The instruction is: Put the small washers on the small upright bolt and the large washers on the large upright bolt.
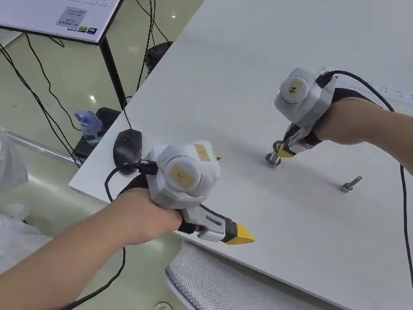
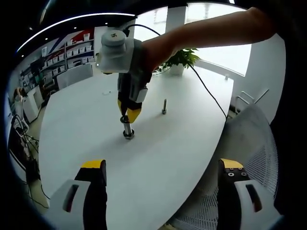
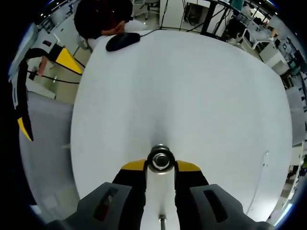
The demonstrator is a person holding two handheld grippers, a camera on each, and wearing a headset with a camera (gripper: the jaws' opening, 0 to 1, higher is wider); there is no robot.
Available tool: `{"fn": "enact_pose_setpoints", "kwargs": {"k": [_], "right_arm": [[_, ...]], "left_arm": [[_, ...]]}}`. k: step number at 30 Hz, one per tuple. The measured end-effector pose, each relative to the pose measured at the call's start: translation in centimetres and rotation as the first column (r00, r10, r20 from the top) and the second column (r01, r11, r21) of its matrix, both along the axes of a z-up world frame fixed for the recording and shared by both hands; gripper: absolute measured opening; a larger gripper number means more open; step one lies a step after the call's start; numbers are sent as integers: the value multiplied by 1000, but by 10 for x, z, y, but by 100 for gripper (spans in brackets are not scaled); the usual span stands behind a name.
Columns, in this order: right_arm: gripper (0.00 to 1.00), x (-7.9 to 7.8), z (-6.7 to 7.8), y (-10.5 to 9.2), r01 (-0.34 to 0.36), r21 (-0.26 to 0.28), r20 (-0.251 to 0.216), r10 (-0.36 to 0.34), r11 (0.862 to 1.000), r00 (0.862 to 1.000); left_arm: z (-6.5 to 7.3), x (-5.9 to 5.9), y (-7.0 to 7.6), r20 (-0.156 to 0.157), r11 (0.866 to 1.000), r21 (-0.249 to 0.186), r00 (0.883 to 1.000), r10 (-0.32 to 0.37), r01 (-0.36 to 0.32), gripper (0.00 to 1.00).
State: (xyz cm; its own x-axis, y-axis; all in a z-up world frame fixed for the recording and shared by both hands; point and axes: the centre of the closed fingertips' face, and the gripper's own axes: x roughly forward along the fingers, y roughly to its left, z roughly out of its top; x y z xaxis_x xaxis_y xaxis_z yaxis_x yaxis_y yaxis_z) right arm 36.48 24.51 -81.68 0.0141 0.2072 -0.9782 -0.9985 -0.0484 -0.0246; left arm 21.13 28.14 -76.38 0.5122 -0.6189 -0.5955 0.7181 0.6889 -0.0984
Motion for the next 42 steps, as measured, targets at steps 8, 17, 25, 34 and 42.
{"fn": "enact_pose_setpoints", "kwargs": {"k": [8,17,25,34,42], "right_arm": [[22,2,-10,0,8,-8,-1,-8,1000,1000],[22,3,-25,4,13,-12,7,-13,1000,1000],[22,-2,-35,7,20,-16,23,-19,1000,1000],[22,-5,-39,5,38,-29,18,-37,999,999],[22,-10,-40,2,49,-32,6,-49,998,999]], "left_arm": [[-1,-3,3,-5,1000,0,1000,4,-4,97],[-1,-4,3,-8,1000,-2,1000,4,-4,96],[-3,-6,4,-11,1000,5,1000,1,-1,96],[-3,-8,7,-12,1000,2,1000,7,-7,96],[-5,-10,6,-18,1000,3,1000,6,-6,95]]}}
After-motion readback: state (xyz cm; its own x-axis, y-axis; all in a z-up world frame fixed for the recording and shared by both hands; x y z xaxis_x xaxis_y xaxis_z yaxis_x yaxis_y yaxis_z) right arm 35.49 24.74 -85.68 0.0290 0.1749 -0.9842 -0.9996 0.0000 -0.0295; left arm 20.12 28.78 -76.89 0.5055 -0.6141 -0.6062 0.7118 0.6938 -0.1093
